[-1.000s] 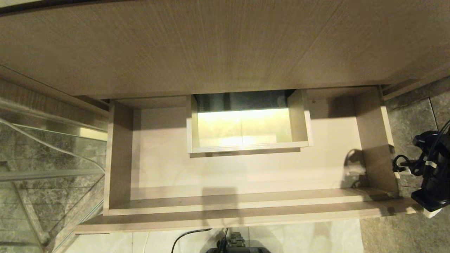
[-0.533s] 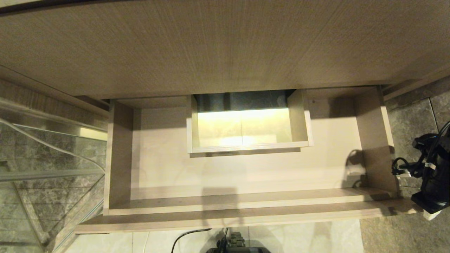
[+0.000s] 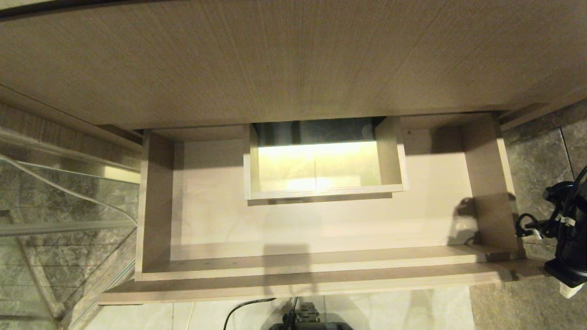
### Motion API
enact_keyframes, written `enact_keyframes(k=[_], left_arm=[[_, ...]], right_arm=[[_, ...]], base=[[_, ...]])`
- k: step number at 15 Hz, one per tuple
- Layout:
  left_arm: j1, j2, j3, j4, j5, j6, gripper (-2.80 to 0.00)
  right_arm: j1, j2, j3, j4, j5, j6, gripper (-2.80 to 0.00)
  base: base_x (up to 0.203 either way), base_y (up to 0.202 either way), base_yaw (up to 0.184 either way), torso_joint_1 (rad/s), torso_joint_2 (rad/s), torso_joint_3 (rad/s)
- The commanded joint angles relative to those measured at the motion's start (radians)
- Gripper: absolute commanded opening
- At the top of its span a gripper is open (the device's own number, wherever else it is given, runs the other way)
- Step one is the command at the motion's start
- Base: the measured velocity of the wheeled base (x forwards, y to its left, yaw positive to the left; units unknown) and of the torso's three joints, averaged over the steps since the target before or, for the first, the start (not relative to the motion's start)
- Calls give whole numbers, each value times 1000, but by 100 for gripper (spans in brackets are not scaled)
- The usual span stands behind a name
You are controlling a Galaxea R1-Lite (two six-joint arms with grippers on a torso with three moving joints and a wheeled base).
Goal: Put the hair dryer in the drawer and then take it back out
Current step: Close the drawer
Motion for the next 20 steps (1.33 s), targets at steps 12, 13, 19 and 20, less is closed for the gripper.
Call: enact_keyframes(k=[12, 13, 19, 20], left_arm=[[0, 0, 40, -2, 0, 0, 0], [0, 0, 40, -2, 0, 0, 0], [0, 0, 40, -2, 0, 0, 0], [0, 0, 40, -2, 0, 0, 0]], right_arm=[[-11, 85, -80, -15, -5, -15, -280], [-11, 84, -83, -17, -6, -14, -280], [-11, 78, -81, -44, -5, -4, -280], [-11, 76, -80, -46, -5, 0, -280]], base=[[0, 0, 0, 0, 0, 0], [0, 0, 0, 0, 0, 0], [0, 0, 0, 0, 0, 0], [0, 0, 0, 0, 0, 0]])
